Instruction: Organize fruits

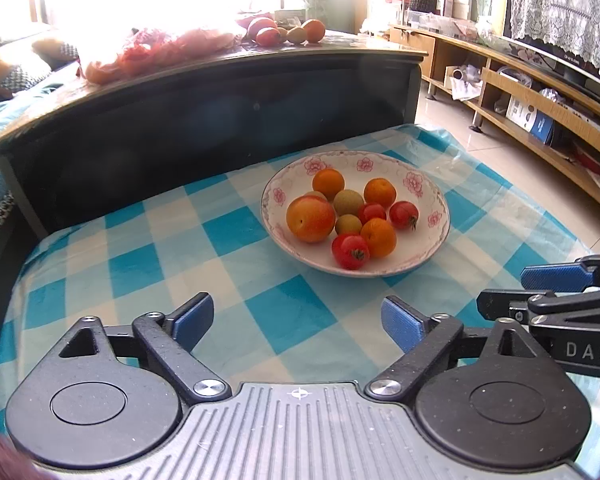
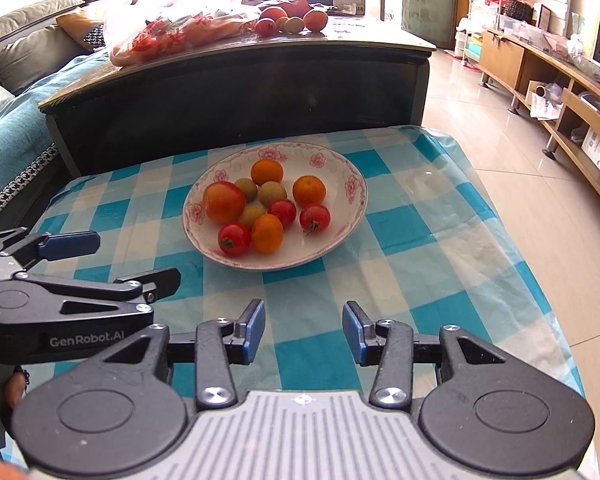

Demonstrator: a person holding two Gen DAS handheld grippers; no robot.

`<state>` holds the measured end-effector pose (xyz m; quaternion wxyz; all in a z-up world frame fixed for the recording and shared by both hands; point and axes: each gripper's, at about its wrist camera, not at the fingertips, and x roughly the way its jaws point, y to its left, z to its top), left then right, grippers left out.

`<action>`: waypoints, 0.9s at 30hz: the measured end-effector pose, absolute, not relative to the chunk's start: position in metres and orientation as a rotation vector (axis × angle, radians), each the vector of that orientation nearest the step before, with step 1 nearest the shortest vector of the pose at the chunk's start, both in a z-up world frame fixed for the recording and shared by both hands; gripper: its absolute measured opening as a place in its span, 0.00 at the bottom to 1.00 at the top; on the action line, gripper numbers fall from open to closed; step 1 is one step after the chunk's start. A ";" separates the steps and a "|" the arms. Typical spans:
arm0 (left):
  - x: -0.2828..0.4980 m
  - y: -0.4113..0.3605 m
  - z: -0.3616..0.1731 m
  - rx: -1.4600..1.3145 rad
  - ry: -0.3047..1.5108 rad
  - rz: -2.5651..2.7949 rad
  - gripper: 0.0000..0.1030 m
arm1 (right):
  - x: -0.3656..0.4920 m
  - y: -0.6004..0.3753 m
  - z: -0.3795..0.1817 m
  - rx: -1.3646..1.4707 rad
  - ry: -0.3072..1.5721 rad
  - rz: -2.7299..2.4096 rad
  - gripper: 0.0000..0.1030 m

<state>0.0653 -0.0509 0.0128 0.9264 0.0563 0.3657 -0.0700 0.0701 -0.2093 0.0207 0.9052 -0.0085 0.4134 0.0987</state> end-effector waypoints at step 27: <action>0.014 -0.046 0.010 0.107 0.813 -0.109 1.00 | 0.008 -0.210 0.025 0.049 0.883 0.184 0.48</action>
